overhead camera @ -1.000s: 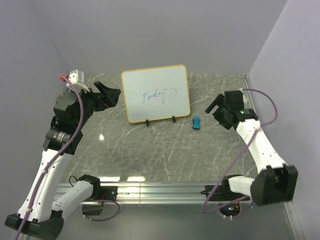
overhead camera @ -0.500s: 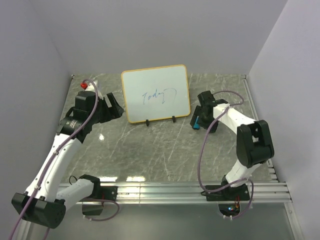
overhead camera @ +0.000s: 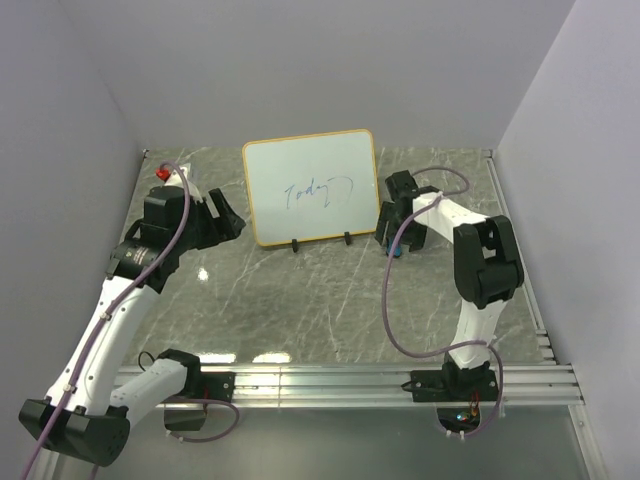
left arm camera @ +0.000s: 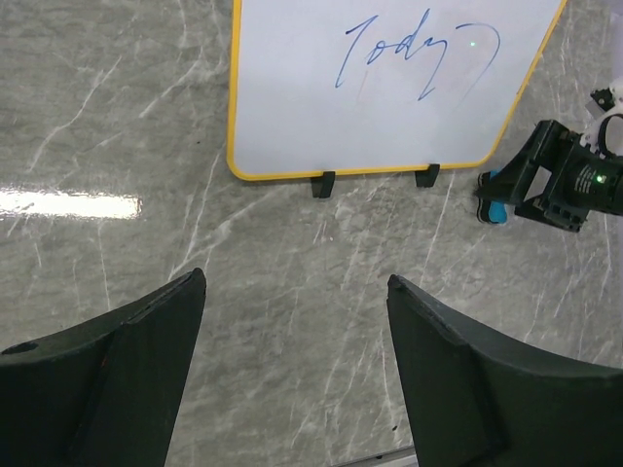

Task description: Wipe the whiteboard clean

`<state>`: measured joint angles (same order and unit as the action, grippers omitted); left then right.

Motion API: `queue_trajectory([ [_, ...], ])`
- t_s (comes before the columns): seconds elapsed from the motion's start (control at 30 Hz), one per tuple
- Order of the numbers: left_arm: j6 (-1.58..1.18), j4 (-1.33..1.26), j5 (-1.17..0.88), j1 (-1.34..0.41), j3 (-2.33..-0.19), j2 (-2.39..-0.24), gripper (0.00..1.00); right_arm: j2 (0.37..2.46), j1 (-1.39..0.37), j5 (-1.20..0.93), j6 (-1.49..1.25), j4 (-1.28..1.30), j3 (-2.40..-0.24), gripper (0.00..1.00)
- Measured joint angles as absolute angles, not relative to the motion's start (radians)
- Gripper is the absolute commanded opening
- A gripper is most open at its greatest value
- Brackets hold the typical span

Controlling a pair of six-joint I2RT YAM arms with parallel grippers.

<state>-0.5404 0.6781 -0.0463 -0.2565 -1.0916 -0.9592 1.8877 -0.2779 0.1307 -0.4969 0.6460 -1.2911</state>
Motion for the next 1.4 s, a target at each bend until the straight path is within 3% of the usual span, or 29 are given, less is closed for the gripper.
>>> queue_trajectory([
  [0.17, -0.543, 0.680, -0.036, -0.257, -1.092, -0.960, 0.80, 1.935, -0.277, 0.139, -0.461, 0.643, -1.370, 0.78],
  [0.3, -0.543, 0.680, -0.027, -0.257, -1.092, -0.967, 0.80, 1.940, -0.277, 0.149, -0.445, 0.639, -1.380, 0.65],
  [0.53, -0.543, 0.678, -0.024, -0.257, -1.092, -0.989, 0.80, 1.925, -0.277, 0.138, -0.453, 0.583, -1.288, 0.64],
  [0.67, -0.544, 0.673, -0.025, -0.257, -1.092, -1.010, 0.79, 1.887, -0.279, 0.133, -0.450, 0.565, -1.232, 0.60],
  [0.73, -0.544, 0.667, -0.025, -0.257, -1.092, -1.022, 0.79, 1.882, -0.279, 0.133, -0.444, 0.558, -1.222, 0.52],
  [0.97, -0.539, 0.647, 0.008, -0.257, -1.103, -1.071, 0.82, 1.881, -0.279, 0.131, -0.429, 0.556, -1.225, 0.49],
  [1.27, -0.506, 0.624, 0.031, -0.232, -1.139, -1.117, 0.84, 1.912, -0.279, 0.134, -0.416, 0.585, -1.304, 0.49],
  [1.33, -0.498, 0.617, 0.031, -0.221, -1.144, -1.117, 0.84, 1.916, -0.279, 0.135, -0.413, 0.595, -1.327, 0.56],
  [1.4, -0.491, 0.608, 0.030, -0.213, -1.148, -1.117, 0.83, 1.921, -0.279, 0.134, -0.409, 0.599, -1.349, 0.70],
])
